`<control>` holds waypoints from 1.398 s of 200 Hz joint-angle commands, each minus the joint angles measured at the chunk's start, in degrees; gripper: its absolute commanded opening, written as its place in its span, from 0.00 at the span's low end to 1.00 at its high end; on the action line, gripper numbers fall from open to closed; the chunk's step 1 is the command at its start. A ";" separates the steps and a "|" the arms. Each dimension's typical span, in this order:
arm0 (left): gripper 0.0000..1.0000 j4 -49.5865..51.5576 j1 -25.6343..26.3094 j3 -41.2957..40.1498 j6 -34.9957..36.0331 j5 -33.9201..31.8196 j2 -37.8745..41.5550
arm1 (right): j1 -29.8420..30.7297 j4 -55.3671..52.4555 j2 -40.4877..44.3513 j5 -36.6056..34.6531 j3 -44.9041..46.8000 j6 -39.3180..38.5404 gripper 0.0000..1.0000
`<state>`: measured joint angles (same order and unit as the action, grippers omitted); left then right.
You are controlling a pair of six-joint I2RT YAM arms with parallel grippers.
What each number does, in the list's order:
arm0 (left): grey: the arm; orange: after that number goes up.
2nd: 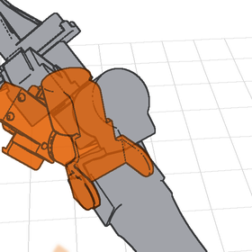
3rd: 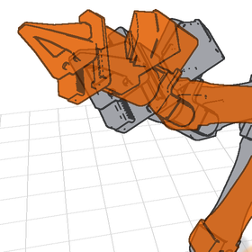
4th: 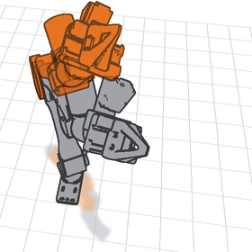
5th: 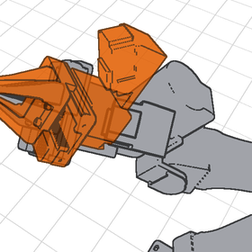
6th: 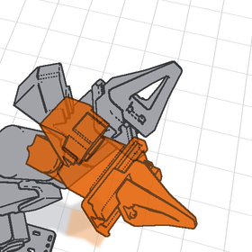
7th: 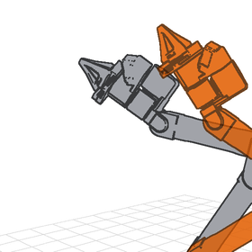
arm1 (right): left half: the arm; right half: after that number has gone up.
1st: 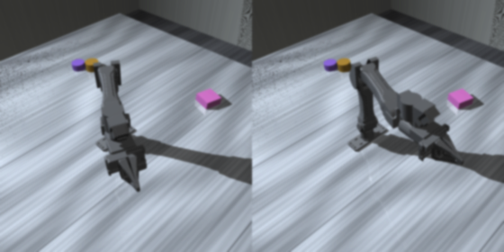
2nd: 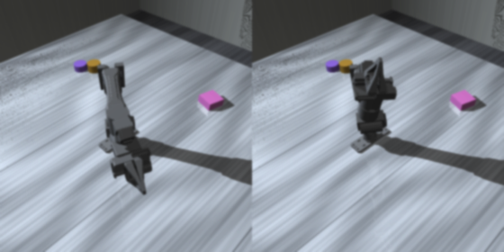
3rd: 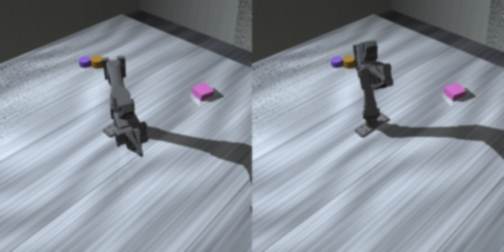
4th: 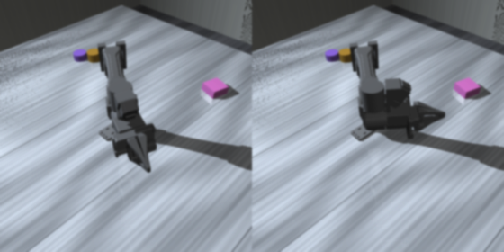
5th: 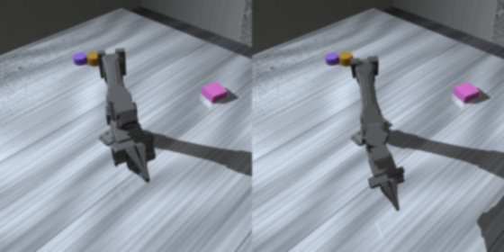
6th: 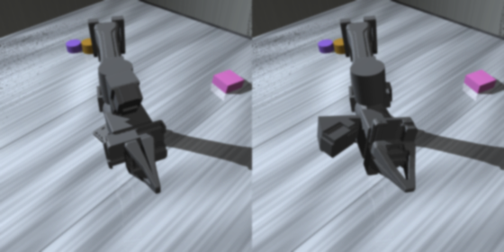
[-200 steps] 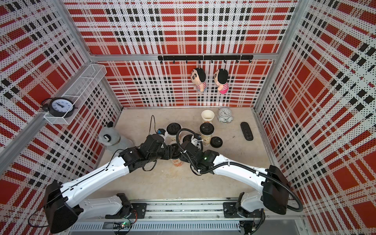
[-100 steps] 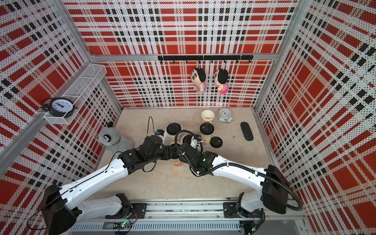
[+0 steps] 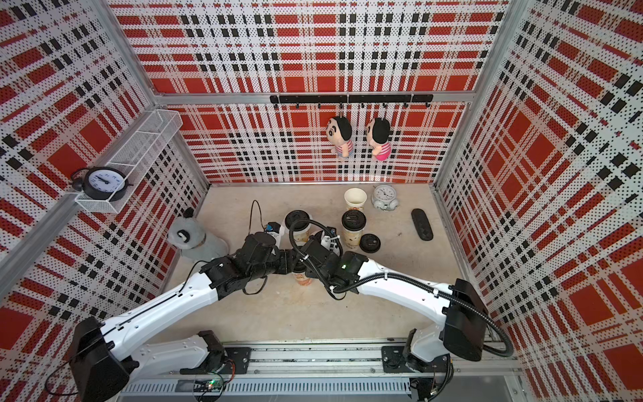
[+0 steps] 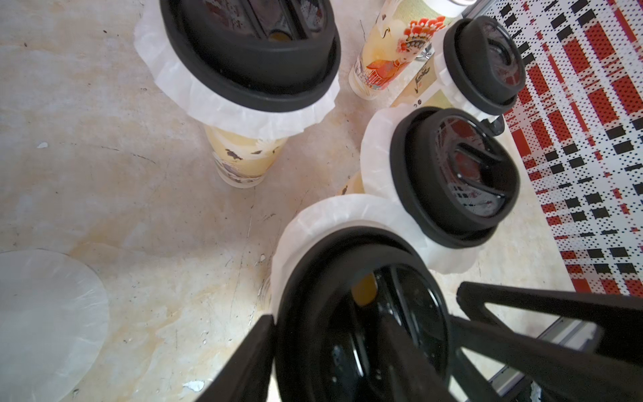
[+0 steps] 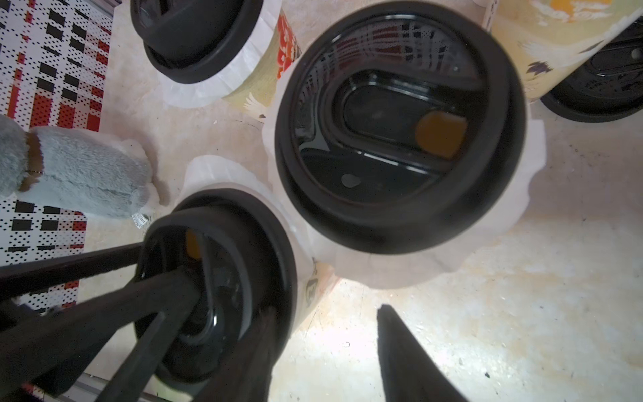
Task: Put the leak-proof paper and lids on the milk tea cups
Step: Secure the cup lid on the cup.
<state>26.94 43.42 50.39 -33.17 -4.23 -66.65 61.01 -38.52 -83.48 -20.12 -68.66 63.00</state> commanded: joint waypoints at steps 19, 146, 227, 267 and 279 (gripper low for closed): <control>0.51 9.23 -0.44 -3.63 0.65 0.36 -2.88 | 2.69 -0.08 -0.50 7.75 -1.34 0.28 0.50; 0.50 8.92 -0.44 -3.55 0.87 1.21 -3.73 | 2.64 3.80 2.28 7.97 -0.77 2.16 0.49; 0.50 8.90 -0.44 -4.06 0.87 1.42 -2.96 | 2.67 3.53 2.60 6.85 2.56 5.23 0.46; 0.50 8.94 -0.44 -4.12 0.89 1.54 -3.05 | 2.67 2.79 2.62 6.21 4.30 6.56 0.46; 0.50 8.93 -0.44 -4.10 0.87 1.52 -3.09 | 2.67 2.56 2.55 5.88 4.54 6.89 0.46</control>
<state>25.23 43.07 50.02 -33.12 -3.16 -67.07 63.57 -34.02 -81.49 -12.69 -65.63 67.85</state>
